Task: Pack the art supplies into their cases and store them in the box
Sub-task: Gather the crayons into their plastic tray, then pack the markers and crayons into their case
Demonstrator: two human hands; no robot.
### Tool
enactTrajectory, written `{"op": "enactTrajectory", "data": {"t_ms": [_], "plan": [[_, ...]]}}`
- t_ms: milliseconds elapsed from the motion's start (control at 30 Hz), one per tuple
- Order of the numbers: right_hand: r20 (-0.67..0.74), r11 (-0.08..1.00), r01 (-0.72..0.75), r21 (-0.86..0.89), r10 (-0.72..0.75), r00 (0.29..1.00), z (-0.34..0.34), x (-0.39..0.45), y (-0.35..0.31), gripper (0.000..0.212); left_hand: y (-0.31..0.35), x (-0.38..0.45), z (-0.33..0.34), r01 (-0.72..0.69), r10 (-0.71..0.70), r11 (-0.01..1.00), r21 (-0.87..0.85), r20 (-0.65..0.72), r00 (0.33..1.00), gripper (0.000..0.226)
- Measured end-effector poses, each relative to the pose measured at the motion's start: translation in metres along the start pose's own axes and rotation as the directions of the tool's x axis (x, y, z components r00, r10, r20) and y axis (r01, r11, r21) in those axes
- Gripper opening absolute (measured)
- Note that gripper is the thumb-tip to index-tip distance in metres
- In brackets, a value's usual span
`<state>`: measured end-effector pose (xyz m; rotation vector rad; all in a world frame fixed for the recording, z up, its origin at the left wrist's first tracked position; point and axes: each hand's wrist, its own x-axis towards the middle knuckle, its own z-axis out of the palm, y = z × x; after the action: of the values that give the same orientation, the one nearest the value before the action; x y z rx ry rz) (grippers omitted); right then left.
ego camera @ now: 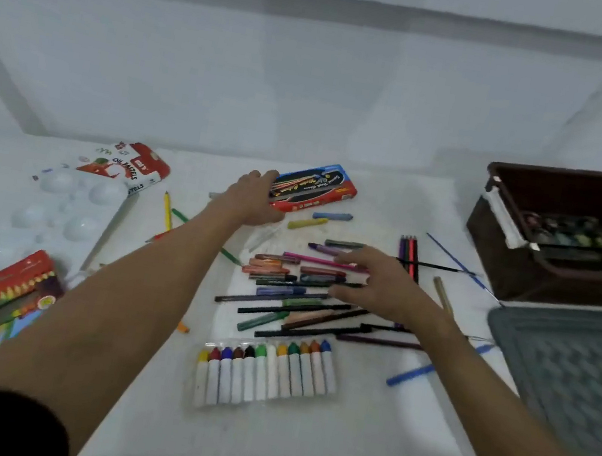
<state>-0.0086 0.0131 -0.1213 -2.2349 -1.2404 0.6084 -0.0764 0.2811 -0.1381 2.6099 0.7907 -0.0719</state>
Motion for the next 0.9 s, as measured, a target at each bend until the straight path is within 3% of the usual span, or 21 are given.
{"op": "enactTrajectory", "data": {"t_ms": [167,300,433,567,767,900], "plan": [[-0.091,0.999,-0.018,0.041,0.021,0.996,0.008,-0.013,0.0,0.051,0.002,-0.006,-0.002,0.011,-0.009,0.999,0.037,-0.074,0.997,0.09],[-0.173,0.997,0.057,0.044,-0.049,0.984,0.008,-0.017,-0.017,0.052,0.01,-0.035,-0.017,-0.039,0.018,0.99,-0.136,-0.151,0.988,0.095],[-0.211,0.994,0.112,0.002,-0.109,0.971,0.002,-0.014,-0.03,0.065,0.015,-0.088,-0.025,-0.118,0.068,0.969,-0.217,-0.227,0.972,0.096],[-0.244,0.98,0.166,-0.105,-0.188,0.951,-0.001,-0.021,-0.03,0.081,0.023,-0.144,-0.014,-0.202,0.157,0.944,-0.26,-0.185,0.97,0.1],[0.029,0.948,0.19,-0.255,-0.189,0.982,0.003,-0.045,-0.012,0.107,0.034,-0.198,0.021,-0.262,0.241,0.906,-0.332,-0.103,0.965,0.098],[0.161,0.959,0.197,-0.204,-0.166,0.973,0.007,-0.058,-0.004,0.102,0.038,-0.219,0.041,-0.279,0.261,0.867,-0.412,-0.102,0.96,0.093]]}}
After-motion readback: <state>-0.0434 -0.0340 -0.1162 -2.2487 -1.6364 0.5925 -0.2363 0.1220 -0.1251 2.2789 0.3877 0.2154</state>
